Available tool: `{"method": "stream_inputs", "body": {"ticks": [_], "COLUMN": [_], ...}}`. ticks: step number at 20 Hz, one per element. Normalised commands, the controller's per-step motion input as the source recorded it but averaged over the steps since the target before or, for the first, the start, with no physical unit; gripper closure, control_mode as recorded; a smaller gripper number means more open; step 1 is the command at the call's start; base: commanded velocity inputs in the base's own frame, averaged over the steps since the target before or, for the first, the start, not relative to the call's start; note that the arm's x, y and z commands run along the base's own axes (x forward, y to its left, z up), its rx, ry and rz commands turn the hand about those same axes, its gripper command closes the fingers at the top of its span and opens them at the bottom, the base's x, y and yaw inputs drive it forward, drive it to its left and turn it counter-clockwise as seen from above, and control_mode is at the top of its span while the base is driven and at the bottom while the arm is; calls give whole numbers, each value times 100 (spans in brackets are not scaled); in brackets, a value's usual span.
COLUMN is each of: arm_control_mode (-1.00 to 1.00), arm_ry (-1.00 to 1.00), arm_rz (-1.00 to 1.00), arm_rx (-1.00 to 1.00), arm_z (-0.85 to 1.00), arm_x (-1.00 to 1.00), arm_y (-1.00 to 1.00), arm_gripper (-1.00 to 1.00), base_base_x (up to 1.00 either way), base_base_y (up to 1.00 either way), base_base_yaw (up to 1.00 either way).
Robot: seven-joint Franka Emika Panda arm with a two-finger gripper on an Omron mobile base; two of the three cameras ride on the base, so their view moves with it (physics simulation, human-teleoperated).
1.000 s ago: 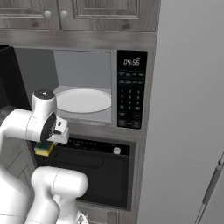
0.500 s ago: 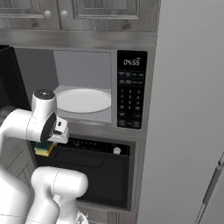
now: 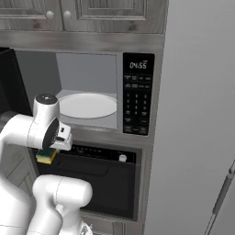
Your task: Place the sponge inside the microwave to prepare for sanitizing.
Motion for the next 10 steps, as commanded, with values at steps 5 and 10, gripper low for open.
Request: {"method": "stream_inputs", "body": {"ticks": [5,10], "arm_control_mode": [-100,-100], "arm_ry": [-3,-23], "arm_rz": [0,0], "arm_rx": [0,0], "arm_z": [1,32], "arm_x": [-2,-3], "arm_y": [-1,-9], "arm_gripper": [100,100], "base_base_x": [0,0], "base_base_y": [0,0], "base_base_yaw": [0,0]}}
